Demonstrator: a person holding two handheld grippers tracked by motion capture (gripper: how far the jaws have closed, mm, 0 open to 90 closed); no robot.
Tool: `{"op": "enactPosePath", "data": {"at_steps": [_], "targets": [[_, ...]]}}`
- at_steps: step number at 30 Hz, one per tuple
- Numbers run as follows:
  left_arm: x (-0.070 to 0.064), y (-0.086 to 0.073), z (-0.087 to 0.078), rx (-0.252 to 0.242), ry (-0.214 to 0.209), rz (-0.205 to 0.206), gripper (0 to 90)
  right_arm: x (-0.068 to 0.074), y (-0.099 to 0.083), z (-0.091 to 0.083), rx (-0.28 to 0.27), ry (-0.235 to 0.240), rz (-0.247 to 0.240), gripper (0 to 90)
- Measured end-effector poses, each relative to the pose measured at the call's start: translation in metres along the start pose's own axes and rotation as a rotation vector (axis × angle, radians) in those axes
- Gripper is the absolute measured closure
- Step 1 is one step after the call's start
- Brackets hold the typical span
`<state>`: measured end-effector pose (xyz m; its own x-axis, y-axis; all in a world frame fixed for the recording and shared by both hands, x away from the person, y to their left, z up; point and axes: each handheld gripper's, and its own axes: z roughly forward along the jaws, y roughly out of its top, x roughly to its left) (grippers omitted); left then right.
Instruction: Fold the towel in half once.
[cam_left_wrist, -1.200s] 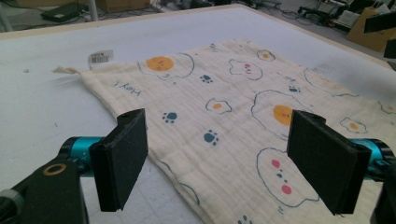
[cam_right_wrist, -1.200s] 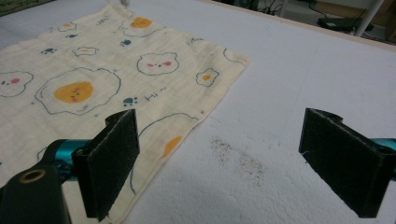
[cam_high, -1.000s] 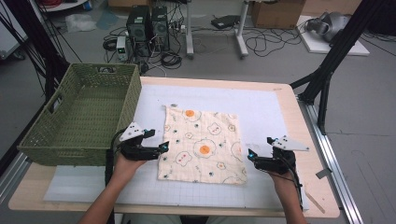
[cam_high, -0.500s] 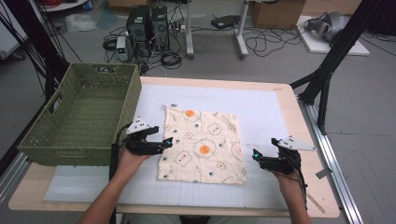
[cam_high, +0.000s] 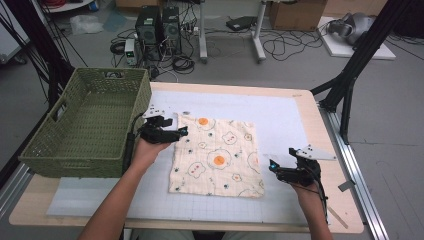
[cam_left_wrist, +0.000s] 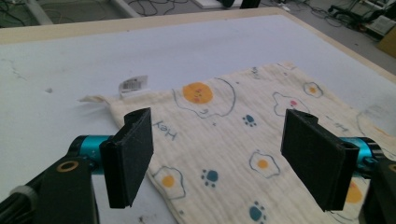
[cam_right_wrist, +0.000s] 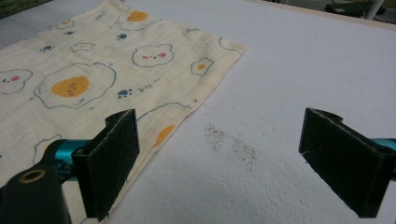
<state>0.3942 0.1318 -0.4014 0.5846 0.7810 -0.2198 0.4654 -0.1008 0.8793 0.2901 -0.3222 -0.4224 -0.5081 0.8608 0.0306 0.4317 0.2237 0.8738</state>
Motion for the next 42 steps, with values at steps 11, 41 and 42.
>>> {"op": "enactPosePath", "data": {"at_steps": [11, 41, 42], "targets": [[0.014, -0.006, 0.033, 0.114, 0.100, 0.014, 30.6, 0.002, 0.000, 0.003, 0.006, 0.011, -0.002, 11.5], [0.024, -0.013, 0.073, 0.209, 0.170, 0.114, 69.3, 0.006, 0.008, 0.021, 0.049, 0.044, -0.006, 11.5], [0.023, -0.013, 0.073, 0.209, 0.149, 0.124, 77.9, 0.007, 0.008, 0.022, 0.049, 0.043, -0.004, 11.6]]}}
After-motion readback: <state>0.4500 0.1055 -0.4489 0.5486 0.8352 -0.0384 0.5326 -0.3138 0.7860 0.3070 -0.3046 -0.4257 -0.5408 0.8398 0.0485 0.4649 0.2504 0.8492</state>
